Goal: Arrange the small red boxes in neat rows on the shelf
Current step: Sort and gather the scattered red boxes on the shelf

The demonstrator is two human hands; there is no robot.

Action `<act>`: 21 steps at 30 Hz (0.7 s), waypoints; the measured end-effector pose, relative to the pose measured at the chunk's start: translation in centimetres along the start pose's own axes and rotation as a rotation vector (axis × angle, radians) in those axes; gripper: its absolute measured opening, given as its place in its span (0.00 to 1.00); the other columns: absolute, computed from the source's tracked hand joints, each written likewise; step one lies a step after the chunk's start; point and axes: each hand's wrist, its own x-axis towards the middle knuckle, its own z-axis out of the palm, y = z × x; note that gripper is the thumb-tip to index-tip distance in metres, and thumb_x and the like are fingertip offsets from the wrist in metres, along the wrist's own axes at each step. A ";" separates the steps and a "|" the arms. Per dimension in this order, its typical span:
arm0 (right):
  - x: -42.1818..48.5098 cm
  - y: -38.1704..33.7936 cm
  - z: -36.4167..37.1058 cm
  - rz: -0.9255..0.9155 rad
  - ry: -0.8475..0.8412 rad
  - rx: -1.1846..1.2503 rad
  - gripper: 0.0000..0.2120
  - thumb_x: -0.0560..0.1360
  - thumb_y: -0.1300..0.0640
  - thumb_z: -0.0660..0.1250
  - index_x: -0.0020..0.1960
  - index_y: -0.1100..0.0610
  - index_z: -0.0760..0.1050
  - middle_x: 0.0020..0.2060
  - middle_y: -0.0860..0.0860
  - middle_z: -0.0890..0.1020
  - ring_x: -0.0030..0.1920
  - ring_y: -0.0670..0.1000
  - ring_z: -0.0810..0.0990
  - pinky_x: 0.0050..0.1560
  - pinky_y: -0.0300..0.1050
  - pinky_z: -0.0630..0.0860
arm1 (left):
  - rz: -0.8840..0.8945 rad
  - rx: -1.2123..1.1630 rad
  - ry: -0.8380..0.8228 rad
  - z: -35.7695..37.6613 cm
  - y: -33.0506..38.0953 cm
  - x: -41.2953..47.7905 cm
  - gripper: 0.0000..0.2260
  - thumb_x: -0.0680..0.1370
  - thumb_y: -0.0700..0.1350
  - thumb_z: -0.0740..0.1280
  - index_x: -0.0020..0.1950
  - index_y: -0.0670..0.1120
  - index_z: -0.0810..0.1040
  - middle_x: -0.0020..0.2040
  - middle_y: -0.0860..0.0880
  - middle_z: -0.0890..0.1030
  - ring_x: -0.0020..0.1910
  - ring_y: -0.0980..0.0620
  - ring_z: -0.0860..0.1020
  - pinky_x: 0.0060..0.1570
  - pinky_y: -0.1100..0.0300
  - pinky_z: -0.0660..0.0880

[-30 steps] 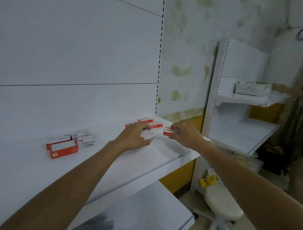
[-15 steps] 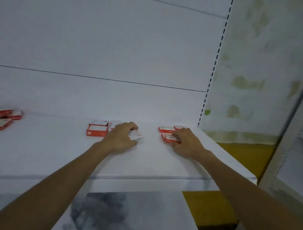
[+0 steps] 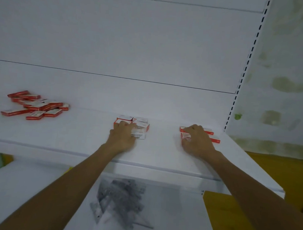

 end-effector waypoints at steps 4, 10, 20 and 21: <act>1.8 -4.8 1.1 -0.119 0.026 0.085 0.18 0.74 0.58 0.62 0.63 0.58 0.72 0.62 0.55 0.73 0.63 0.54 0.68 0.62 0.49 0.67 | -0.068 0.009 0.018 -2.4 -2.6 -2.3 0.16 0.75 0.46 0.63 0.64 0.49 0.72 0.63 0.42 0.72 0.62 0.42 0.68 0.61 0.53 0.65; 3.6 -16.8 4.3 -0.375 -0.021 0.199 0.20 0.73 0.64 0.60 0.65 0.58 0.71 0.62 0.56 0.73 0.63 0.56 0.68 0.60 0.49 0.66 | -0.246 0.019 0.080 -8.8 -10.2 -6.4 0.13 0.76 0.46 0.64 0.60 0.47 0.74 0.61 0.44 0.74 0.61 0.45 0.69 0.61 0.54 0.66; 5.3 -35.6 8.6 -0.616 -0.184 0.272 0.22 0.75 0.60 0.60 0.68 0.57 0.66 0.65 0.56 0.71 0.65 0.55 0.67 0.63 0.49 0.65 | -0.396 0.033 0.144 -17.3 -23.4 -11.4 0.12 0.75 0.43 0.64 0.58 0.46 0.76 0.59 0.45 0.77 0.57 0.48 0.74 0.55 0.60 0.67; 5.6 -37.1 9.0 -0.616 -0.192 0.282 0.22 0.75 0.60 0.60 0.68 0.56 0.66 0.65 0.56 0.71 0.65 0.55 0.67 0.64 0.49 0.65 | -0.395 0.036 0.141 -18.0 -24.8 -11.4 0.12 0.75 0.42 0.64 0.58 0.46 0.76 0.58 0.45 0.77 0.57 0.48 0.74 0.54 0.61 0.67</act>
